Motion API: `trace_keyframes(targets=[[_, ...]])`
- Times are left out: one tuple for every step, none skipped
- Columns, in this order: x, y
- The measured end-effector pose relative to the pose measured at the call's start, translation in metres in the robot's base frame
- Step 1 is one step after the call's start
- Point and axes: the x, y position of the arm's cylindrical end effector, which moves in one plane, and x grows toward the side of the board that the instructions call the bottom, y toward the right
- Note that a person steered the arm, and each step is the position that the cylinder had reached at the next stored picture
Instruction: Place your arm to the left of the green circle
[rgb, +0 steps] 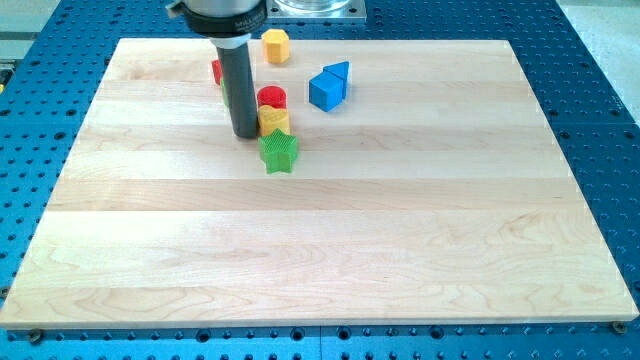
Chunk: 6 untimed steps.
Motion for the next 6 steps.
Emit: trace_keyframes(targets=[[0.010,0.018],[0.018,0.014],[0.038,-0.031],[0.060,-0.058],[0.048,-0.065],[-0.014,-0.072]])
